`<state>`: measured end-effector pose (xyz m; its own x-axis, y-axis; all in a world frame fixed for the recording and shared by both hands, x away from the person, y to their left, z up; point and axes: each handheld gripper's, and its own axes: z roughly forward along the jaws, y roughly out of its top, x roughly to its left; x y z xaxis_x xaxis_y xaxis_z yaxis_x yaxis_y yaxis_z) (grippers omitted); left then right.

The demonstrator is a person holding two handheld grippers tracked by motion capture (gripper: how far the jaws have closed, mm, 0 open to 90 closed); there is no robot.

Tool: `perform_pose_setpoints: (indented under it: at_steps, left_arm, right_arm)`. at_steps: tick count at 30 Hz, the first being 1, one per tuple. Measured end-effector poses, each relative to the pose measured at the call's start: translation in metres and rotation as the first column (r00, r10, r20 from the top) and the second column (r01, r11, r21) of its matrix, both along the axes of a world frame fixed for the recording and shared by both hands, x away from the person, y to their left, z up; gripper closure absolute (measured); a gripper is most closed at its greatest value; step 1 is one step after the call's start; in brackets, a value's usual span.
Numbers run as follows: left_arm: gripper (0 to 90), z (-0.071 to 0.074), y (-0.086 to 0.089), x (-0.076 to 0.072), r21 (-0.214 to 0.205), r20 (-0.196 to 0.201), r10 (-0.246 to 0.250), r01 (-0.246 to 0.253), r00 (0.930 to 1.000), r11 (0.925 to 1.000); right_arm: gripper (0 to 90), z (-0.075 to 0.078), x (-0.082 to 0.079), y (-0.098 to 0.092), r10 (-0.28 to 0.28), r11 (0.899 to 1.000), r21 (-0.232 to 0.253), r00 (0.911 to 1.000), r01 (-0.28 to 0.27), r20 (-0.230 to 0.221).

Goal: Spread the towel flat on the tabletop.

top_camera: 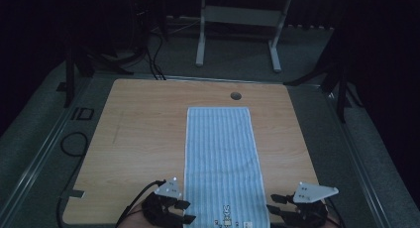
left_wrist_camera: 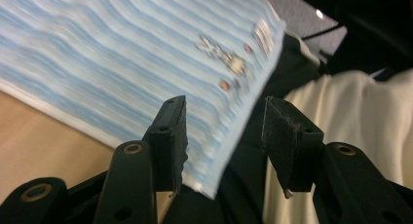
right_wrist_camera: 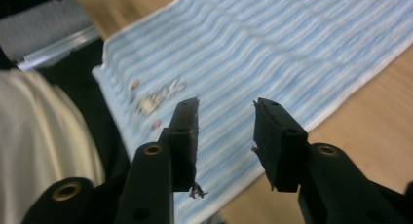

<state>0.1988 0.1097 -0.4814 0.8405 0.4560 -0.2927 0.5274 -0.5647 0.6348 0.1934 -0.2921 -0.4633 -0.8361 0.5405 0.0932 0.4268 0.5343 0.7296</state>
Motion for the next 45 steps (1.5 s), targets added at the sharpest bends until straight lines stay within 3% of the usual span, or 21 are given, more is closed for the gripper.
perform_pose_setpoints:
  at_steps: [4, 8, 11, 13, 17, 19, 20, 22, 24, 33, 40, 44, 45]
  left_arm:
    - [46.8, -0.005, -0.003, 0.029, 0.006, 0.036, 0.045, -0.045, 0.9984, 0.999]
    - [45.0, -0.018, -0.011, 0.058, 0.061, 0.066, 0.113, -0.117, 0.9914, 0.9913]
    - [42.8, -0.03, -0.017, 0.075, 0.064, 0.067, 0.131, -0.136, 0.9891, 0.9887]
    - [41.8, -0.037, -0.018, 0.084, 0.038, 0.047, 0.165, -0.167, 0.9851, 0.9852]
    - [41.8, -0.053, -0.022, 0.096, 0.076, 0.05, 0.158, -0.161, 0.9863, 0.984]
    - [41.8, -0.057, -0.023, 0.098, 0.08, 0.038, 0.159, -0.162, 0.9865, 0.9835]
    - [41.8, -0.061, -0.025, 0.1, 0.103, 0.048, 0.153, -0.157, 0.9871, 0.9822]
    - [41.4, -0.062, -0.026, 0.1, 0.093, 0.056, 0.153, -0.158, 0.9866, 0.9831]
    - [41.4, -0.062, -0.029, 0.1, 0.104, 0.076, 0.144, -0.151, 0.9867, 0.983]
    - [39.3, -0.063, -0.055, 0.113, 0.094, 0.081, 0.124, -0.131, 0.989, 0.9869]
    - [39.3, -0.061, -0.077, 0.124, 0.111, 0.084, 0.092, -0.101, 0.9922, 0.9887]
    - [39.1, -0.058, -0.083, 0.12, 0.129, 0.076, 0.075, -0.084, 0.9943, 0.988]
    - [39.1, -0.056, -0.083, 0.115, 0.117, 0.078, 0.07, -0.079, 0.9945, 0.99]
  right_arm:
    - [57.4, -0.006, 0.033, 0.004, -0.013, 1.0, 0.017, 0.9999, 0.013, 0.01]
    - [57.1, -0.017, 0.071, 0.015, -0.038, 0.999, 0.004, 0.9992, 0.038, 0.013]
    - [51.5, -0.028, 0.096, 0.026, -0.036, 0.999, -0.003, 0.9993, 0.036, 0.012]
    - [48.8, -0.037, 0.11, 0.034, -0.026, 1.0, -0.013, 0.9996, 0.027, 0.014]
    - [49.2, -0.057, 0.127, 0.047, -0.027, 0.998, -0.064, 0.9995, 0.028, 0.015]
    - [49.2, -0.063, 0.13, 0.05, -0.023, 0.996, -0.084, 0.9996, 0.024, 0.015]
    - [49.2, -0.069, 0.132, 0.052, -0.025, 0.994, -0.106, 0.9997, 0.025, 0.009]
    - [45.8, -0.081, 0.135, 0.054, -0.025, 0.988, -0.155, 0.9997, 0.024, 0.0]
    - [44.3, -0.084, 0.135, 0.05, -0.029, 0.991, -0.129, 0.9995, 0.03, 0.011]
    - [43.9, -0.082, 0.138, 0.028, -0.074, 0.985, -0.154, 0.9972, 0.074, 0.005]
    - [43.8, -0.081, 0.141, 0.005, -0.122, 0.981, -0.151, 0.9926, 0.12, 0.0]
    - [40.9, -0.081, 0.14, -0.002, -0.133, 0.982, -0.139, 0.9908, 0.129, -0.024]
    - [40.5, -0.08, 0.139, -0.002, -0.136, 0.981, -0.141, 0.9905, 0.132, -0.019]
